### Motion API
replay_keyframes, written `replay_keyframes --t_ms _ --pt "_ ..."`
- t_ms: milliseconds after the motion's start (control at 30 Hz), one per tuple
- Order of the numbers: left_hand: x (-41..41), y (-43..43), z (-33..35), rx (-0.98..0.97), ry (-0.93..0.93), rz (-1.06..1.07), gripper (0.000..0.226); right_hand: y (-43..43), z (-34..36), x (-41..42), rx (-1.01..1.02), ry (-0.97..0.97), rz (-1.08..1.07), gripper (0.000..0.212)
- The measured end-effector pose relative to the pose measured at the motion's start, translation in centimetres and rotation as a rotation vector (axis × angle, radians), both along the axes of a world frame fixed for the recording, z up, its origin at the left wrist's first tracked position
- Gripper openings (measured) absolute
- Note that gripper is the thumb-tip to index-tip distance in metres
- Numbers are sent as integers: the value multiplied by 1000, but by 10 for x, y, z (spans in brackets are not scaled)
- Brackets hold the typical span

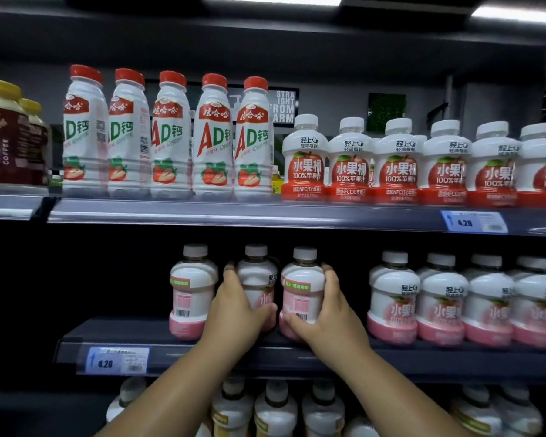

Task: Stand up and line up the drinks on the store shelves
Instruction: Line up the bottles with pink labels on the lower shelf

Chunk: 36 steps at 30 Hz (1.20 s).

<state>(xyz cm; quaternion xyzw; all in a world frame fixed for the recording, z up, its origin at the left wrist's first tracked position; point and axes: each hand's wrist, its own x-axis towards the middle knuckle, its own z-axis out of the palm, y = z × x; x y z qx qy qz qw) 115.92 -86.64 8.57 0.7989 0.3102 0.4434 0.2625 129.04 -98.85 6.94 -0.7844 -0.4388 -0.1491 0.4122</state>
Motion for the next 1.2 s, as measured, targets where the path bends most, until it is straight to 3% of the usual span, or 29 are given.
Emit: replay_keyframes --t_ms 233,433,733,833,1000,1200 --pt "6 13 1 -44 76 -9 111 -4 2 2 -62 48 64 125" --pt "-4 13 -4 -33 31 -110 95 -6 1 3 -6 79 65 127" --pt "-12 18 -3 -94 57 -238 98 -7 4 7 3 201 110 116" --pt "-11 20 -4 -119 53 -254 91 -8 7 8 18 273 124 110" --pt "-7 18 -5 -113 27 -254 82 -5 11 6 -27 331 163 125" --pt "-7 19 -4 -110 31 -265 69 -5 12 11 4 362 128 126"
